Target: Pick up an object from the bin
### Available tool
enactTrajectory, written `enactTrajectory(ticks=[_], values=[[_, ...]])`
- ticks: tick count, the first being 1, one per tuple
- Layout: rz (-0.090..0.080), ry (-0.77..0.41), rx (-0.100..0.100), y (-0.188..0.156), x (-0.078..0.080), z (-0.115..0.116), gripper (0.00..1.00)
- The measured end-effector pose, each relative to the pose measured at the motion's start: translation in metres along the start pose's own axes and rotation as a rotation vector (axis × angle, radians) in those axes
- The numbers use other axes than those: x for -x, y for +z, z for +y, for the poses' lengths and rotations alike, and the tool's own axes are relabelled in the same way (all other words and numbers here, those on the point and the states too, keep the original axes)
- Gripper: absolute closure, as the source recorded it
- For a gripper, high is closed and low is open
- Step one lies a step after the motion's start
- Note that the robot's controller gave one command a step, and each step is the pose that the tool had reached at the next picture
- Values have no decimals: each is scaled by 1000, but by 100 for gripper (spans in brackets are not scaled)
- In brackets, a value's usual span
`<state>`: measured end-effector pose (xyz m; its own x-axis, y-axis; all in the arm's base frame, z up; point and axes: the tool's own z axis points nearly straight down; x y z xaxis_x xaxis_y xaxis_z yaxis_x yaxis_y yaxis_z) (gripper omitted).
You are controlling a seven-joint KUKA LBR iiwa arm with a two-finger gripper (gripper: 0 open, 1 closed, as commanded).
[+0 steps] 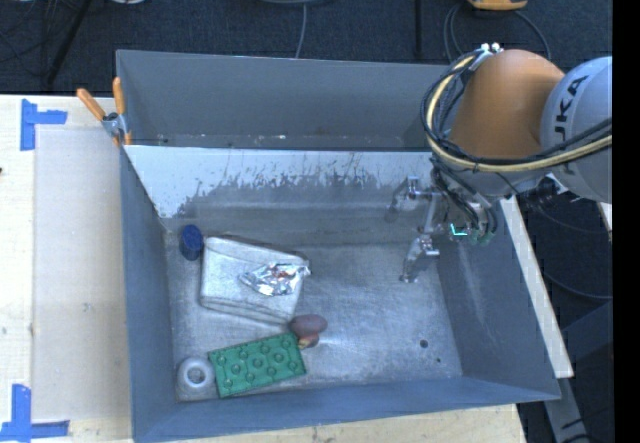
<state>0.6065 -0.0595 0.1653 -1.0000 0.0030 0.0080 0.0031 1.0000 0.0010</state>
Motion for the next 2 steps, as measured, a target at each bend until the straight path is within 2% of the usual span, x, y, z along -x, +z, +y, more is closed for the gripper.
enactTrajectory(ticks=[1,2], values=[[-2,98,3,14,-36,74,0],[-9,298,0,94,0,129,0]])
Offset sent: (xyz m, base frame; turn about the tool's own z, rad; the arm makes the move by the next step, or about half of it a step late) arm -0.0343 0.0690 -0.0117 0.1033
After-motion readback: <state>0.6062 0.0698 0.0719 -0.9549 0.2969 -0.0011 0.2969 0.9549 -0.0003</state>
